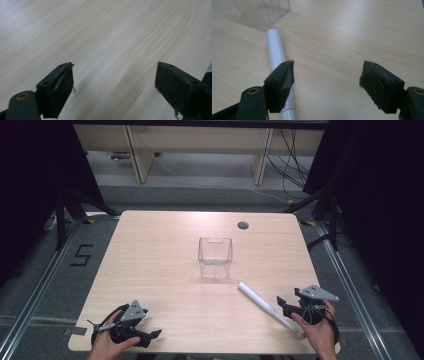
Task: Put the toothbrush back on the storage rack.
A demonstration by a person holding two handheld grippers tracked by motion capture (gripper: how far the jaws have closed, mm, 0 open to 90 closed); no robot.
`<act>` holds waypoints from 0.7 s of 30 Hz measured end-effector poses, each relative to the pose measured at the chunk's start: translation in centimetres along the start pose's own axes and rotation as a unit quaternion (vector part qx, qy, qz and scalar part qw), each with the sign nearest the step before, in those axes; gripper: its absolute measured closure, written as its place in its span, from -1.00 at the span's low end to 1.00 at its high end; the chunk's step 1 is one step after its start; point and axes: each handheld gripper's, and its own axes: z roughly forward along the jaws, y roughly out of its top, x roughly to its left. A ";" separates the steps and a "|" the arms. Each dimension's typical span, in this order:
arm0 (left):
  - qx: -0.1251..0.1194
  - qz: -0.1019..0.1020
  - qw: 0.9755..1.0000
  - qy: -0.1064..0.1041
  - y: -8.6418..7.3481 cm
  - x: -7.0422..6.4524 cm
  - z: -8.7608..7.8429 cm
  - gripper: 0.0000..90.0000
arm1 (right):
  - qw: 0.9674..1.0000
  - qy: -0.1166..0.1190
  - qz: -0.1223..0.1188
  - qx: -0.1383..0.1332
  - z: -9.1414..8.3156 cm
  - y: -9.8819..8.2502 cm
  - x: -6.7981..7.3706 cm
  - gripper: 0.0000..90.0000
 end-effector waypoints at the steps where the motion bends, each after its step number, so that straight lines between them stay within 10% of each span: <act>1: 0.001 0.002 1.000 0.003 0.0 0.0 0.0 -0.67 | 1.000 0.000 -0.015 -0.002 0.0 0.0 -0.1 -0.36; 21: 0.000 0.001 1.000 0.004 0.0 0.0 0.0 -0.67 | 0.999 0.035 -0.041 -0.003 -0.3 0.5 1.0 -0.14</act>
